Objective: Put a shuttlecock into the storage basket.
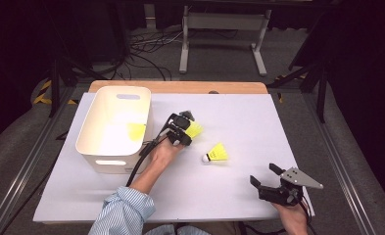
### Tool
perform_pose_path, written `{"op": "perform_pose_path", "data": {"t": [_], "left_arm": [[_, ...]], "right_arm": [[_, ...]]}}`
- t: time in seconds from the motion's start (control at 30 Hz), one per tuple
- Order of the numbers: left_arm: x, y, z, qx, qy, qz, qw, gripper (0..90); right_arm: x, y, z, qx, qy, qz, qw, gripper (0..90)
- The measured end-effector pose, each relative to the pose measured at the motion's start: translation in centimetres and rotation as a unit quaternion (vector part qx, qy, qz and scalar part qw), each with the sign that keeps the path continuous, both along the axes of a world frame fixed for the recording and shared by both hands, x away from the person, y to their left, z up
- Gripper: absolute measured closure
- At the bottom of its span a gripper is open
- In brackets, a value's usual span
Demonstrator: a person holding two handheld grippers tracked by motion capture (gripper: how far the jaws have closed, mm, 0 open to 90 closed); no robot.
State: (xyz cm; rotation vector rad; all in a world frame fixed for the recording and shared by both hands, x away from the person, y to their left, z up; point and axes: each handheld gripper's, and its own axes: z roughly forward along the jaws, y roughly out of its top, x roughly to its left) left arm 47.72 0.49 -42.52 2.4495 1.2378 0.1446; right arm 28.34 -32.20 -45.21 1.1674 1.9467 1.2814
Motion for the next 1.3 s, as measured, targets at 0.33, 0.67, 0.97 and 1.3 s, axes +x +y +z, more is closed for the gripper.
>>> {"op": "perform_pose_path", "data": {"t": [0.33,0.67,0.97,1.3], "left_arm": [[-0.6,0.0,0.9,-0.001,-0.006,-0.008,1.0000,64.6],[-1.3,0.2,1.9,-0.005,-0.009,-0.013,0.9999,64.6],[-2.1,0.4,3.0,-0.006,-0.014,-0.017,0.9997,64.7],[-2.7,1.0,4.0,-0.012,-0.014,-0.014,0.9997,64.7]], "right_arm": [[0.0,0.0,0.0,-0.001,0.000,0.001,1.0000,13.4],[0.0,0.0,0.0,-0.001,-0.001,0.001,1.0000,13.4],[0.0,0.1,0.0,-0.002,-0.001,0.002,1.0000,13.4],[0.0,0.1,0.0,-0.003,-0.001,0.002,1.0000,13.4]]}}
